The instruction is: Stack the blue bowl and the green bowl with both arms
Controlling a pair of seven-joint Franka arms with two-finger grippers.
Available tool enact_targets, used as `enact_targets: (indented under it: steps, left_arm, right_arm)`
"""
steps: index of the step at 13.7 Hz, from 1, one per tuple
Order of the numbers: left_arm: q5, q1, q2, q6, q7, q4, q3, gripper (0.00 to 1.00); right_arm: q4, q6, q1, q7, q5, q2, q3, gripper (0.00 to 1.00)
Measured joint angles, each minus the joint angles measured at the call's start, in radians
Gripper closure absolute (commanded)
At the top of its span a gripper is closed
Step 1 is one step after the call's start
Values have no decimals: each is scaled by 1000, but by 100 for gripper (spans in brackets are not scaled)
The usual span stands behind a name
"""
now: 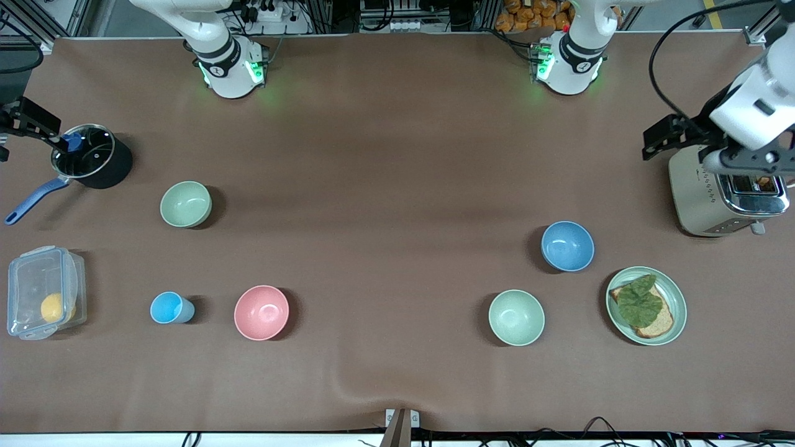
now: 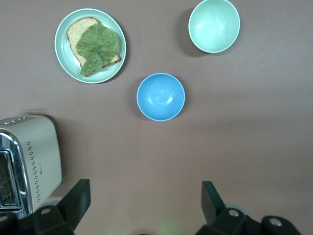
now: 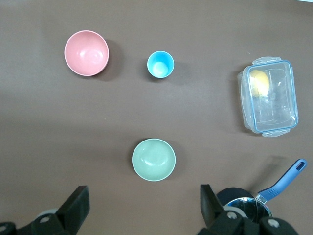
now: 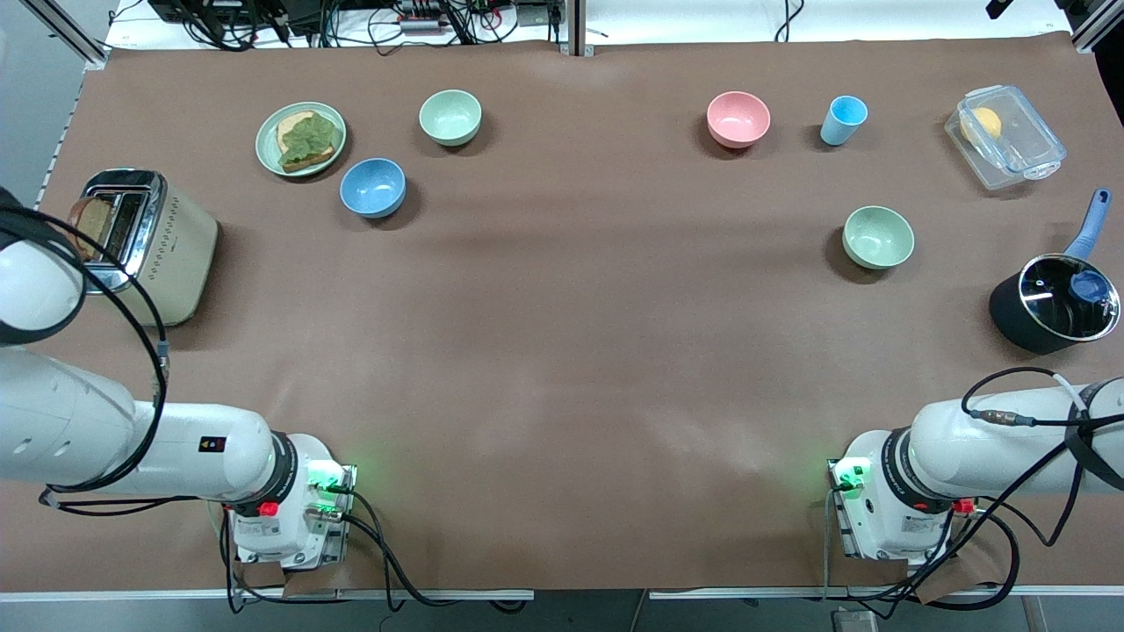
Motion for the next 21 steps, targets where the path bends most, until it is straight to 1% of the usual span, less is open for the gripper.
enact_targets:
  steps: [6,8,11,14,15,17,20,21]
  left_arm:
    - [3,-11,168,175,0,-6,-2,0]
    - [35,-29,232,246,0,-8,-3,0]
    - [69,-39,344,347,0,-11,-3,0]
    - [84,-37,439,416,0,-19,-2,0]
    - [84,-36,454,448,0,-39,-2,0]
    - [89,-36,464,554,0,-117,-2,0]
    - [93,-32,465,740,0,-266,-1,0]
    - [93,-30,468,775,0,-300,0,0]
  right_arm:
    - [-10,-1,-3,-3,0,15,0,0]
    - [-12,-2,-12,-8,0,39,-2,0]
    - [-16,-7,-27,-14,-13,99,-3,0]
    - [-19,1,-47,-55,-17,186,-4,0]
    - [-19,10,-49,-59,-17,211,-4,0]
    - [-32,34,-53,-60,-17,241,-4,0]
    - [-118,95,-73,-60,-17,245,-5,0]
    - [-158,132,-83,-63,-17,245,-5,0]
